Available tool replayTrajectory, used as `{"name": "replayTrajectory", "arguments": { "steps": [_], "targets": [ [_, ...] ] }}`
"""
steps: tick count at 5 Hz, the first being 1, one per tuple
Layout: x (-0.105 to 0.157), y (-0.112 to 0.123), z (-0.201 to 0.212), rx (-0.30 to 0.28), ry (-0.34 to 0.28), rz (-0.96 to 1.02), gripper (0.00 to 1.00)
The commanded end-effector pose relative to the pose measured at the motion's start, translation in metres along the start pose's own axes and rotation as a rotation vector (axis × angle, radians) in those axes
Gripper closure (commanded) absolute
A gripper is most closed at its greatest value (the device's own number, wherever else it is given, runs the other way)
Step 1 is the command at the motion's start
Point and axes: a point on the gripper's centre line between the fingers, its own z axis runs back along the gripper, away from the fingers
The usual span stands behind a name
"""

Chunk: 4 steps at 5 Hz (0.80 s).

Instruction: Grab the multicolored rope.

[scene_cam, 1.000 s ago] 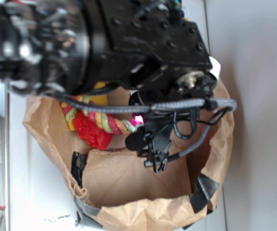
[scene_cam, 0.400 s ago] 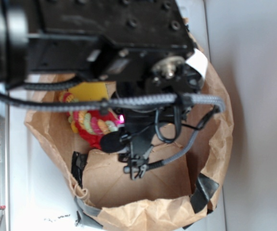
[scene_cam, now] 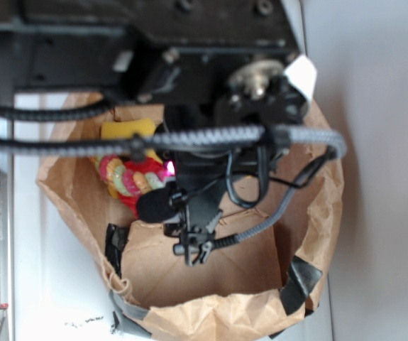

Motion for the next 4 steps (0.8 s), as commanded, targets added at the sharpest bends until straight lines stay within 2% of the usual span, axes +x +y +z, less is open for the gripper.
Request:
{"name": "replayTrajectory", "arguments": {
  "steps": [1,2,4],
  "targets": [
    [0.005,0.005,0.038,0.095,-0.118,0.010,1.00],
    [0.004,0.005,0.036,0.128,-0.129,0.021,1.00],
    [0.005,0.010,0.025,0.133,-0.146,0.018,1.00]
  ]
}}
